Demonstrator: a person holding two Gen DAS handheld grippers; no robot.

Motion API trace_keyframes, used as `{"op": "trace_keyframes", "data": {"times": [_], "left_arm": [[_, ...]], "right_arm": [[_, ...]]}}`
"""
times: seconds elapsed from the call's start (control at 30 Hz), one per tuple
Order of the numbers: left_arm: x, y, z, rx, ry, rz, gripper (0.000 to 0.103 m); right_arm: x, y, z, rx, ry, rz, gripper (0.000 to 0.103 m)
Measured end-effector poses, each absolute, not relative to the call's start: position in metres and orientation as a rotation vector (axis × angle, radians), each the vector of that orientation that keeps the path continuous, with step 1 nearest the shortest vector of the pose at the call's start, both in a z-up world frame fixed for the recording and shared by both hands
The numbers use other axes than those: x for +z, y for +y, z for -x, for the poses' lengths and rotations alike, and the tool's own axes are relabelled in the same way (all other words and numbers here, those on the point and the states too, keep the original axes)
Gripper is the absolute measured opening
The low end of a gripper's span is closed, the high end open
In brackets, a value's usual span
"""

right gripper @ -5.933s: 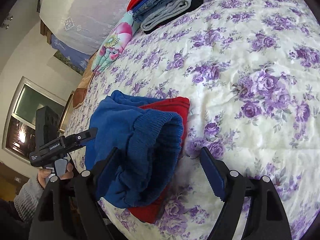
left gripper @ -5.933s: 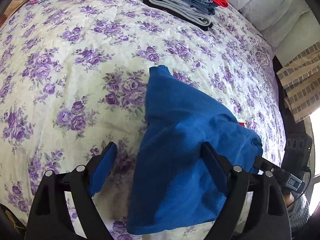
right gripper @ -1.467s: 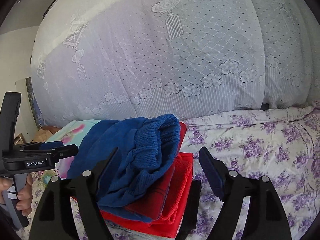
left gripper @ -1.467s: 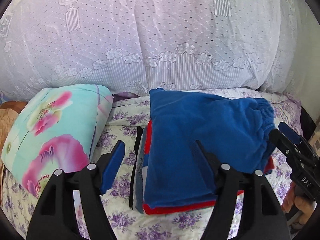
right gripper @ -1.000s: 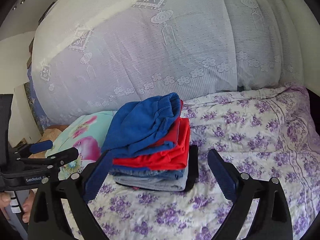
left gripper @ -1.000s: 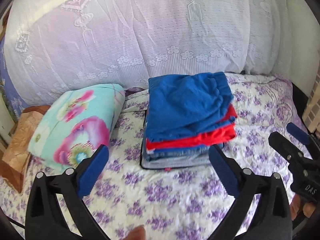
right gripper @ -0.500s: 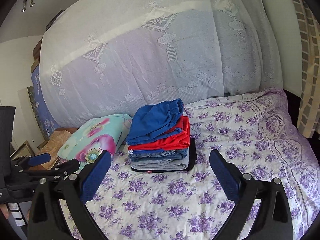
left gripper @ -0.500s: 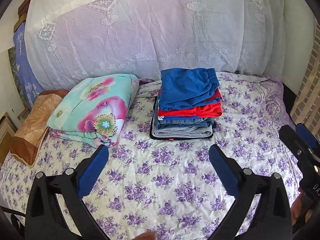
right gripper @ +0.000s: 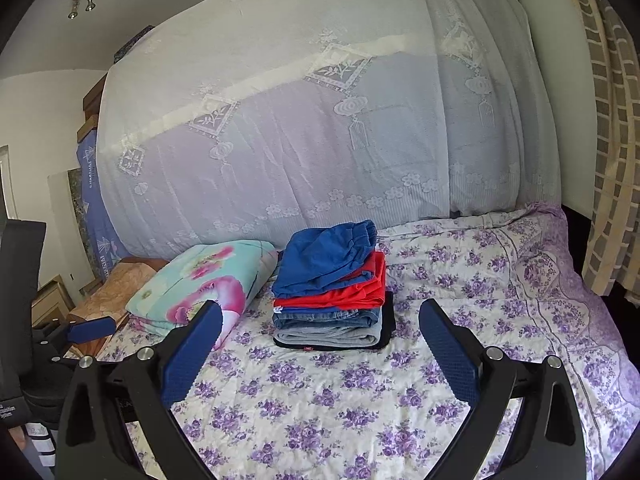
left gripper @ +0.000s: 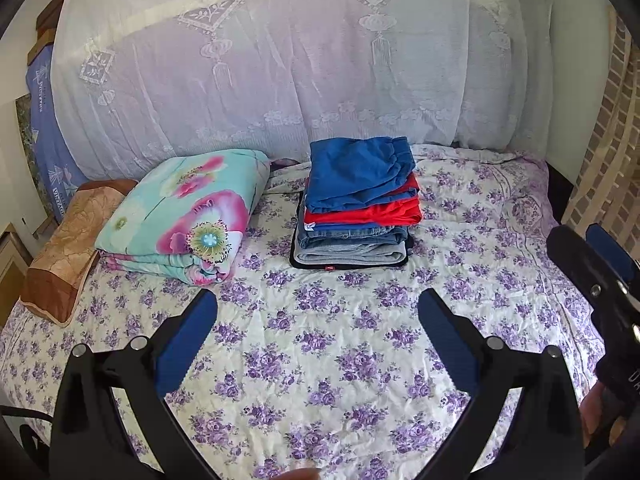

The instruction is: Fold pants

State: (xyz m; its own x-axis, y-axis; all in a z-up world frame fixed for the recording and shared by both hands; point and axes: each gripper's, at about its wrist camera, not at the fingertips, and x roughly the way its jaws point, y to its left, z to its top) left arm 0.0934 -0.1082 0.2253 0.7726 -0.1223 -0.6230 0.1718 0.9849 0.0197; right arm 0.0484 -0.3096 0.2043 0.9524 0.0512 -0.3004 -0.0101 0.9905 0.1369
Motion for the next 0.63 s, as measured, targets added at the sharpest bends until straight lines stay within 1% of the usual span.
{"op": "trace_keyframes", "data": {"times": [0.3, 0.63], "left_arm": [[0.2252, -0.1110, -0.0883, -0.173, 0.644, -0.073, 0.098], [0.2215, -0.1133, -0.0943, -0.164, 0.677, -0.058, 0.098]], "right_arm": [[0.2038, -0.3121, -0.0441, 0.032, 0.313, -0.141, 0.099], [0.2006, -0.3139, -0.0526, 0.034, 0.330, -0.154, 0.099]]}}
